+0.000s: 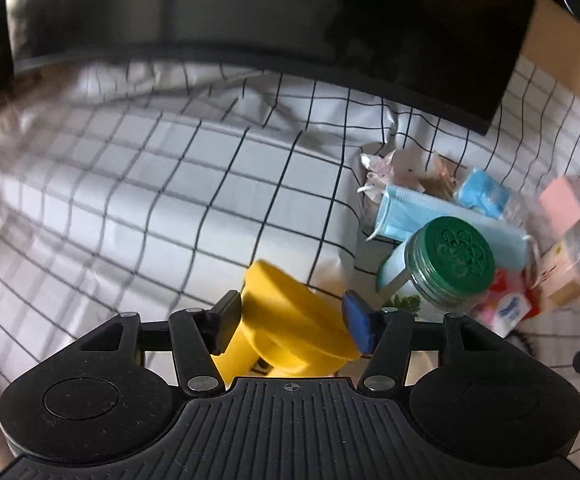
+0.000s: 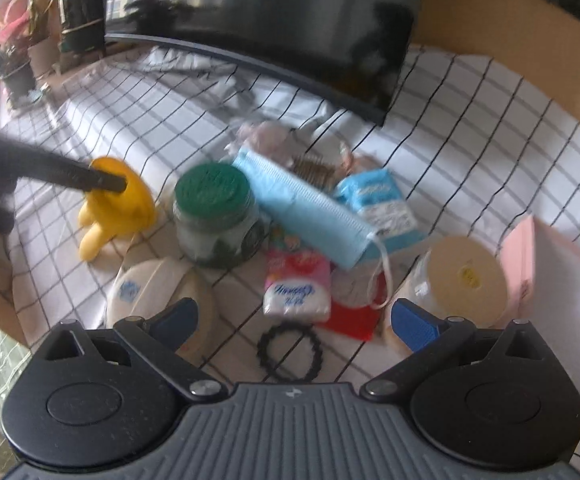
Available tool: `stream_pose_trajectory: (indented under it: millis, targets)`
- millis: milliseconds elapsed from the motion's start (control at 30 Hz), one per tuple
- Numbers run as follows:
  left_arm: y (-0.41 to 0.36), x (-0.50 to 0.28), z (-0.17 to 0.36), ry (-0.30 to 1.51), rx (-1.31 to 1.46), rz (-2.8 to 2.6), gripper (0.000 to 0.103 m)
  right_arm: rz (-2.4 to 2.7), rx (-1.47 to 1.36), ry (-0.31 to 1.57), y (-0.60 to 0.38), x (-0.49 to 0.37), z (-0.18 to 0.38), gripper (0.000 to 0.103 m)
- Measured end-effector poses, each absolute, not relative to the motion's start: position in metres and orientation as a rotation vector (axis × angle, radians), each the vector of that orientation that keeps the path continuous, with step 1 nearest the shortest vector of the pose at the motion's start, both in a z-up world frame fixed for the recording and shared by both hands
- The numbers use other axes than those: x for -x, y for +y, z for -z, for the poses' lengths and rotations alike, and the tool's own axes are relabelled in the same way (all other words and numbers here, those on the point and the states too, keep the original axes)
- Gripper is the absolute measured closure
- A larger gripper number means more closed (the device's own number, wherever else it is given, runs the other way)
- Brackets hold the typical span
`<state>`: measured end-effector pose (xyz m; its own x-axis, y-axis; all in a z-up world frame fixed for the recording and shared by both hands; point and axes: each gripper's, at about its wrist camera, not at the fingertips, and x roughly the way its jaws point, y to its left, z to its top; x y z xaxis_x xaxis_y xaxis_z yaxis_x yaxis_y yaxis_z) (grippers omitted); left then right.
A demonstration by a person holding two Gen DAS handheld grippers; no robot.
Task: Organize soft objects
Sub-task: 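Grasp the yellow toy with the left tool while the right tool grasps the beige round case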
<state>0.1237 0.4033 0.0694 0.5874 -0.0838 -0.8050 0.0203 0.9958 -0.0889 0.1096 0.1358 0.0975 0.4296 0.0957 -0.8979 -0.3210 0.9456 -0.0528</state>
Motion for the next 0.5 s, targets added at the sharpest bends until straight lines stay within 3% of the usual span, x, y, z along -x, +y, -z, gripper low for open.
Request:
stream_pose_trajectory:
  millis: [100,333,433,500]
  targets:
    - [0.407,-0.135,-0.06,0.982,0.103,-0.006,0.037,-0.299,0.215,1.115,0.142,-0.11,-0.079,0.0]
    - [0.413,-0.14,-0.049,1.036,0.224,-0.004,0.038,-0.463,0.052,1.107,0.145,-0.109,-0.055,0.0]
    - [0.415,-0.131,-0.05,1.01,0.248,-0.015,0.042,-0.508,0.023,1.114,0.157,-0.114,-0.033,0.0]
    - [0.418,-0.125,-0.052,1.0,0.27,-0.032,0.051,-0.509,0.029,1.122,0.166,-0.117,-0.017,0.001]
